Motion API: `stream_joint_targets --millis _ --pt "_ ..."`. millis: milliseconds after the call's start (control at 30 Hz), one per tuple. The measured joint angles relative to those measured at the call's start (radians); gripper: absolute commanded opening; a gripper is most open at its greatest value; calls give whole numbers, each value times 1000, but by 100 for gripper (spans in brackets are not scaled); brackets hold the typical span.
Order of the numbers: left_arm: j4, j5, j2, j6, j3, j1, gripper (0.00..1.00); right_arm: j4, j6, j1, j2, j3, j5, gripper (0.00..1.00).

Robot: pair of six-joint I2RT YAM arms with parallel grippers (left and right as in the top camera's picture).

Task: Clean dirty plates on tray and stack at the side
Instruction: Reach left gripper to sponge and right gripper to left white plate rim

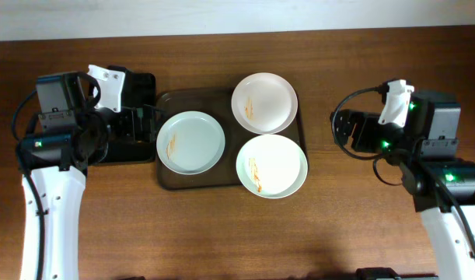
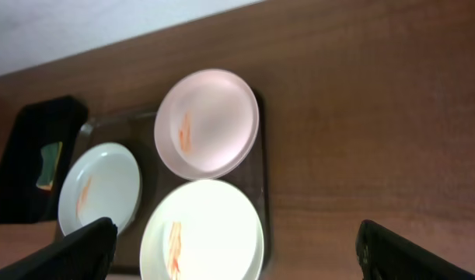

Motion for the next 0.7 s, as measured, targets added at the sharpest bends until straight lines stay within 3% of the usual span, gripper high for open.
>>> stream_joint_targets --millis 233,500,700 --pt "-2 40 0 0 1 0 99 73 5 11 124 2 -103 98" --pt "-1 -105 42 -8 7 11 99 276 131 248 381 42 -126 100" --pt "-3 -167 177 -39 39 93 99 240 179 381 646 255 -97 79"
